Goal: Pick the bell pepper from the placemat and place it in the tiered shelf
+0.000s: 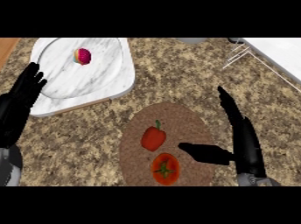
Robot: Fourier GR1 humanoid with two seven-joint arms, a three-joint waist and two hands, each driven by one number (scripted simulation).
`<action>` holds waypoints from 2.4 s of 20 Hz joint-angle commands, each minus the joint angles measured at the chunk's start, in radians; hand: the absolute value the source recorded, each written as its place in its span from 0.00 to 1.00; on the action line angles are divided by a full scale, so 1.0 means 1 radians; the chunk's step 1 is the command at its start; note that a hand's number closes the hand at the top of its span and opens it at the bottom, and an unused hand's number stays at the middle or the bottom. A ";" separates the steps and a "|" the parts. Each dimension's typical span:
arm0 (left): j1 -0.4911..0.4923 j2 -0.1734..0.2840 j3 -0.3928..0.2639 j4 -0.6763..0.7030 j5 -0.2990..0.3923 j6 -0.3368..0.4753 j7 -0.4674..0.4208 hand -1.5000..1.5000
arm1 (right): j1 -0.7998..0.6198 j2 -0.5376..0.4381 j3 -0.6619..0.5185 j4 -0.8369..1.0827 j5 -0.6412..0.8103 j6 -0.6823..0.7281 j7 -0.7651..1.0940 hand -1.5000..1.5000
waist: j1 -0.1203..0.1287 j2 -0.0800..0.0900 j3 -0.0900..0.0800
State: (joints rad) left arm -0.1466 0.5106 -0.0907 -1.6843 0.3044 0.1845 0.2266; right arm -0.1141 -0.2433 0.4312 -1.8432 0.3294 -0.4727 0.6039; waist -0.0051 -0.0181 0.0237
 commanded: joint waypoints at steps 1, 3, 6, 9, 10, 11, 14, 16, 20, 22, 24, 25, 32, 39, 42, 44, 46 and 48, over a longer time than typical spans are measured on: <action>-0.003 -0.048 -0.020 0.018 0.019 0.012 0.012 0.50 | -0.047 -0.129 0.072 0.073 0.137 0.147 0.201 0.00 | 0.006 0.018 -0.044; -0.013 -0.028 -0.017 0.008 0.018 0.010 0.024 0.50 | -0.104 -0.180 0.099 0.093 0.205 0.231 0.293 0.00 | 0.017 0.017 -0.045; -0.028 -0.042 -0.028 0.013 0.025 0.016 0.020 0.50 | -0.208 -0.150 0.152 0.086 0.266 0.339 0.489 0.00 | 0.015 0.016 -0.042; -0.041 -0.032 -0.021 0.028 0.039 0.012 0.032 0.50 | -0.336 -0.054 0.181 0.102 0.293 0.440 0.691 0.00 | 0.023 0.018 -0.037; -0.041 -0.043 -0.042 0.020 0.030 0.021 0.036 0.50 | -0.373 -0.011 0.196 0.119 0.307 0.461 0.739 0.00 | 0.026 0.017 -0.035; -0.029 -0.072 -0.053 0.035 0.025 0.042 0.019 0.50 | -0.390 0.017 0.208 0.141 0.322 0.475 0.766 0.00 | 0.021 0.019 -0.035; -0.048 -0.055 -0.033 0.054 0.040 0.035 0.020 0.50 | -0.439 0.110 0.224 0.212 0.336 0.530 0.837 0.00 | 0.015 0.019 -0.032; -0.032 -0.062 -0.051 0.060 0.029 0.033 -0.005 0.50 | -0.483 0.146 0.211 0.266 0.331 0.570 0.862 0.00 | 0.014 0.020 -0.032; -0.029 -0.038 -0.033 0.065 0.039 0.033 -0.004 0.50 | -0.514 0.200 0.191 0.388 0.332 0.636 0.882 0.00 | 0.012 0.020 -0.033; -0.016 -0.047 -0.041 0.055 0.045 0.039 -0.003 0.50 | -0.521 0.221 0.179 0.419 0.346 0.661 0.883 0.00 | 0.001 0.015 -0.032; -0.012 -0.046 -0.049 0.050 0.042 0.038 -0.011 0.50 | -0.517 0.240 0.196 0.464 0.355 0.648 0.883 0.00 | 0.005 0.014 -0.031; -0.031 -0.039 -0.033 0.064 0.050 0.037 -0.011 0.50 | -0.542 0.240 0.181 0.490 0.353 0.663 0.883 0.00 | 0.003 0.018 -0.031; -0.071 -0.059 -0.066 0.065 0.033 0.078 0.019 0.50 | -0.599 0.242 0.171 0.552 0.304 0.685 0.884 0.00 | -0.003 0.017 -0.027; -0.029 -0.041 -0.045 0.068 0.058 0.058 -0.017 0.50 | -0.546 0.242 0.232 0.579 0.312 0.616 0.884 0.00 | 0.001 0.010 -0.028; -0.037 -0.056 -0.078 0.085 0.034 0.061 -0.036 0.50 | -0.573 0.242 0.219 0.597 0.306 0.608 0.884 0.00 | -0.002 0.015 -0.027; -0.039 -0.024 -0.037 0.065 0.066 0.057 -0.002 0.50 | -0.548 0.242 0.217 0.589 0.307 0.613 0.884 0.00 | -0.001 0.011 -0.027; -0.044 -0.045 -0.063 0.090 0.047 0.060 -0.029 0.50 | -0.545 0.242 0.234 0.597 0.319 0.577 0.884 0.00 | -0.008 0.014 -0.027; -0.059 -0.042 -0.052 0.099 0.062 0.055 -0.025 0.50 | -0.558 0.242 0.228 0.616 0.292 0.595 0.884 0.00 | -0.001 0.017 -0.027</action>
State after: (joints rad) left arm -0.1823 0.5262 -0.1500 -1.6490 0.3426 0.2368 0.2201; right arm -0.6503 -0.0215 0.6516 -1.2411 0.6370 0.1060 1.2531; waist -0.0007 -0.0141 0.0285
